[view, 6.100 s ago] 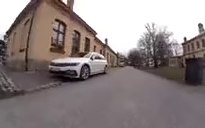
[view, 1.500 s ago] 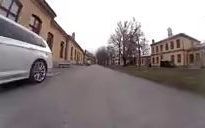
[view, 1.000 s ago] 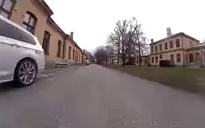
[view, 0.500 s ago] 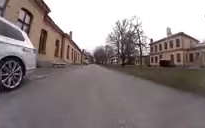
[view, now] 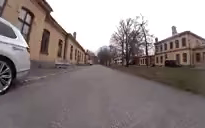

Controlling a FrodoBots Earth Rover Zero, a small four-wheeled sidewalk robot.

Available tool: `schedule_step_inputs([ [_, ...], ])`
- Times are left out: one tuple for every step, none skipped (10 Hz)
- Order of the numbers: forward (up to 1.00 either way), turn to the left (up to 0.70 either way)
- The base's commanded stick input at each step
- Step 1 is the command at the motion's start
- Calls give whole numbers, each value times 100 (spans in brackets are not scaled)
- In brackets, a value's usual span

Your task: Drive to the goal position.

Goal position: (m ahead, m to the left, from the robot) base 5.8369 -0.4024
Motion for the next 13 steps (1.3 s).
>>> schedule_step_inputs([
  [100,3],
  [100,0],
  [100,0],
  [100,0],
  [100,0],
  [100,0],
  [100,0],
  [100,0],
  [100,0],
  [100,0],
  [100,0],
  [100,0],
  [100,0],
])
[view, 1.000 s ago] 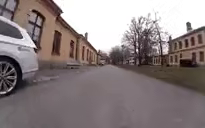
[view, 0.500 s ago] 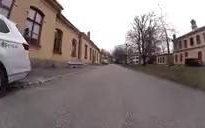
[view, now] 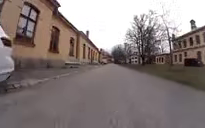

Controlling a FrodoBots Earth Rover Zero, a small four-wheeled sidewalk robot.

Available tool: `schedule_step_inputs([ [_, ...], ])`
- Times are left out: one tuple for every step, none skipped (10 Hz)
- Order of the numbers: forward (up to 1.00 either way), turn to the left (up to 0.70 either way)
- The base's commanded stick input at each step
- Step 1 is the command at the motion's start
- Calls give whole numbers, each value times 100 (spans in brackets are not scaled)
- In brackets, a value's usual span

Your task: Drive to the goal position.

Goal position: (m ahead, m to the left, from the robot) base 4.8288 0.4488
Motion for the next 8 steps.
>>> schedule_step_inputs([
  [100,0],
  [100,0],
  [100,0],
  [100,0],
  [100,0],
  [100,0],
  [100,0],
  [100,0],
])
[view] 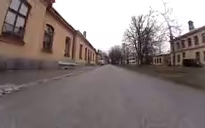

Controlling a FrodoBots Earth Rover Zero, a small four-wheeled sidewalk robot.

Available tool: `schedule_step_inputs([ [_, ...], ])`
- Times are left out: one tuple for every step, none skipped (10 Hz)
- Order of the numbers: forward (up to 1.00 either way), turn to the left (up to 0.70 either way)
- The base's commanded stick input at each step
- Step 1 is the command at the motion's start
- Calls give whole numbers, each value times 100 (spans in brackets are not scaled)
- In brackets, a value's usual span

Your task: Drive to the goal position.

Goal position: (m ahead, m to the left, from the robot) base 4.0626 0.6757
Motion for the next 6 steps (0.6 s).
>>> schedule_step_inputs([
  [100,0],
  [100,0],
  [100,0],
  [100,0],
  [100,0],
  [100,0],
])
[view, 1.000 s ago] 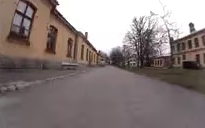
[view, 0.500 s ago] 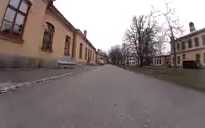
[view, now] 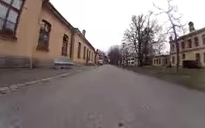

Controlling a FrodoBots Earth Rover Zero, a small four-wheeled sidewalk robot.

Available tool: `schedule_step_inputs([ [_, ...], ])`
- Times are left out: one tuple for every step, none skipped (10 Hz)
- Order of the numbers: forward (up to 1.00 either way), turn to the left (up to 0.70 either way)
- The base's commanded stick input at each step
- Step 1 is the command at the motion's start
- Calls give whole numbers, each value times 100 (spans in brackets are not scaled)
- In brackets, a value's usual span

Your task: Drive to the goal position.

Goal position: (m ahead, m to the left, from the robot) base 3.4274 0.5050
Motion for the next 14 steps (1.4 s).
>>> schedule_step_inputs([
  [100,19],
  [100,40],
  [100,40],
  [100,40],
  [100,40],
  [100,36],
  [100,6],
  [100,0],
  [100,0],
  [100,0],
  [100,0],
  [100,0],
  [100,0],
  [100,0],
])
